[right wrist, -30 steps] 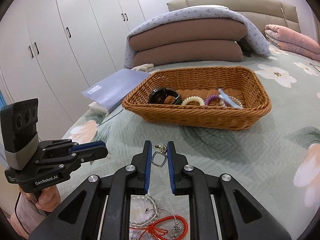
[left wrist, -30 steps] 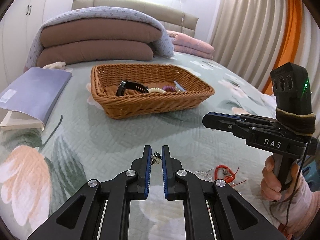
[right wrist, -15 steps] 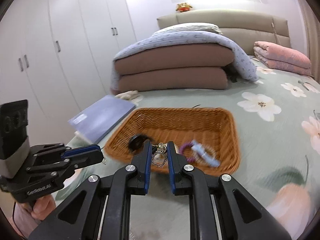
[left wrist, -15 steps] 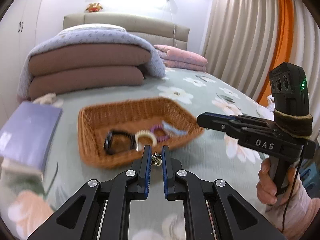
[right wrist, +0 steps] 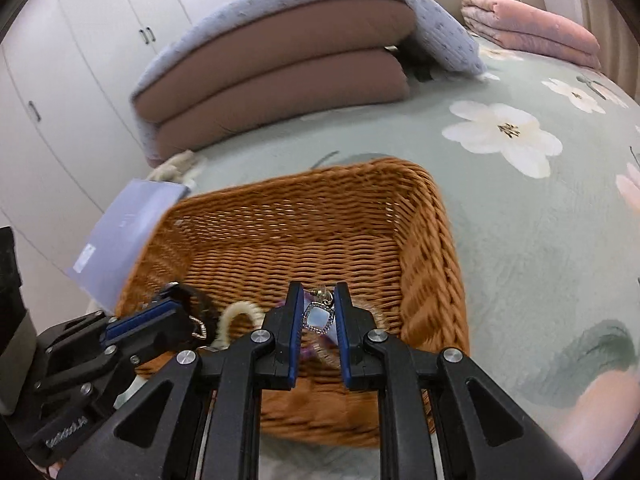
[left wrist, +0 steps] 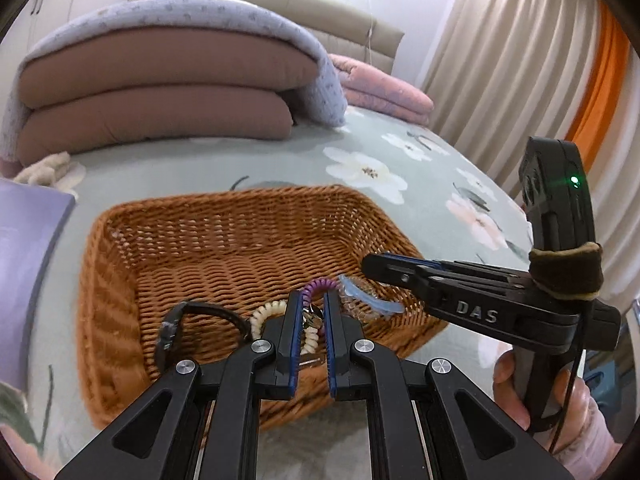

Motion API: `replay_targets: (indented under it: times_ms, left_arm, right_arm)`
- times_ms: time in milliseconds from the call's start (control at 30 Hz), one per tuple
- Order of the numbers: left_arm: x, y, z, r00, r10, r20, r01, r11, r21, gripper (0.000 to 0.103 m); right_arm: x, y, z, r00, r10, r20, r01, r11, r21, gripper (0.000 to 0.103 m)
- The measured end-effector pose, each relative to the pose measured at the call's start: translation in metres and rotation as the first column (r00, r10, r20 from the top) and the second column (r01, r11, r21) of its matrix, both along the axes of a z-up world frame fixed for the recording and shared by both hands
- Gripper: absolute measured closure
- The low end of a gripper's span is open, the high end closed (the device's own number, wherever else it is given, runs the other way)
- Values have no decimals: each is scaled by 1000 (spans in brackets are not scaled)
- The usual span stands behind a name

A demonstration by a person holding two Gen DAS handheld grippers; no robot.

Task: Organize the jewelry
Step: 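Carry both charms into the basket and lower them inside, then move both tools back to the jewelry on the bed cover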

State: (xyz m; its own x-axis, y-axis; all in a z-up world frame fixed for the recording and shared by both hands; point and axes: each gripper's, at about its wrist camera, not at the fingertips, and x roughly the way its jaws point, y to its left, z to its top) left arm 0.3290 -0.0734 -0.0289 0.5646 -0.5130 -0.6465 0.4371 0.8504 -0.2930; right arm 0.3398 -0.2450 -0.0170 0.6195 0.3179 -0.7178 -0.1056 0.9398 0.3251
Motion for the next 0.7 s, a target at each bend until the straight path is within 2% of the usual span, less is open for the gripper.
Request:
replay_targets:
  times_ms: [133, 167, 233, 267, 300, 700]
  left_arm:
    - [2, -8, -3, 1000, 11, 12, -11, 999, 36, 93]
    - [1, -9, -3, 1000, 3, 8, -3, 999, 41, 88]
    - [0, -10, -3, 1000, -20, -4, 20, 999, 28, 73]
    - [-3, -10, -1, 1000, -17, 7, 17, 1000, 25, 61]
    - [-4, -9, 1, 1000, -11, 19, 10, 1000, 26, 58]
    - [-35, 13, 18, 998, -6, 67, 6, 1000, 0, 58]
  right_arm:
    - [-3, -3, -1, 1000, 3, 12, -2, 1000, -14, 83]
    - [-5, -3, 0, 1000, 6, 17, -6, 1000, -19, 79]
    - [-9, -2, 3, 1000, 7, 30, -6, 999, -35, 69]
    - [-11, -1, 4, 999, 8, 37, -6, 999, -44, 66]
    - [-12, 0, 5, 999, 10, 39, -8, 999, -50, 66]
    - [-47, 8, 15, 996, 59, 66, -56, 998, -35, 66]
